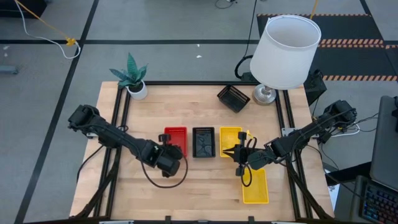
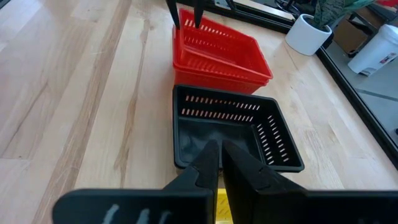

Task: Stack baskets by color
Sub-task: Stack the bottom red bin on top of the top red bin, then stack the top black bin on top of the bottom black bin

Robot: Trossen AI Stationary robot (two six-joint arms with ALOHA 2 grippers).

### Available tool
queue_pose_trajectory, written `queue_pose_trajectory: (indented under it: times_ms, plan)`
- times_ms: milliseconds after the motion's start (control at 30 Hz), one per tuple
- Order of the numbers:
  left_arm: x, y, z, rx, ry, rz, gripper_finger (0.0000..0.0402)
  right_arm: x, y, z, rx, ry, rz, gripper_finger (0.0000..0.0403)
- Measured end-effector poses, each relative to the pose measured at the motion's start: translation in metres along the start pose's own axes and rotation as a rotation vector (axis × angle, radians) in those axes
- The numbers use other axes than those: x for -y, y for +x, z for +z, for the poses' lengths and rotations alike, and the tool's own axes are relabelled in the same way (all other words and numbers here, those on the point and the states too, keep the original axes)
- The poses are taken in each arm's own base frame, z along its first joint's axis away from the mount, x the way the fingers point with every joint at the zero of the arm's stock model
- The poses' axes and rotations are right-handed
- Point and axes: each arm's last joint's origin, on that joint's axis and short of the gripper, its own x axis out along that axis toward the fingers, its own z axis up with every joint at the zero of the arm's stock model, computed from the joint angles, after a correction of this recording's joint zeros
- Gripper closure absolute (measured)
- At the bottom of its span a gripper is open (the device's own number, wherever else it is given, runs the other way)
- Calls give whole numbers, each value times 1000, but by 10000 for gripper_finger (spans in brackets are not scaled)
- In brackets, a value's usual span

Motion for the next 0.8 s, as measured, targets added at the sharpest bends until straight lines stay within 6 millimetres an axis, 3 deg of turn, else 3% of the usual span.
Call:
queue_pose_trajectory:
  times_ms: [400, 667, 800]
  plan:
    - [-1, -32, 27, 66, 82, -103, 270, 9, 5, 0, -15, 12, -38, 390]
    - [-6, -61, 44, 122, 173, -96, 270, 40, 17, -9, -148, 41, -87, 390]
    - [-8, -64, 47, 139, 215, -67, 270, 61, 19, -6, -255, 56, -91, 390]
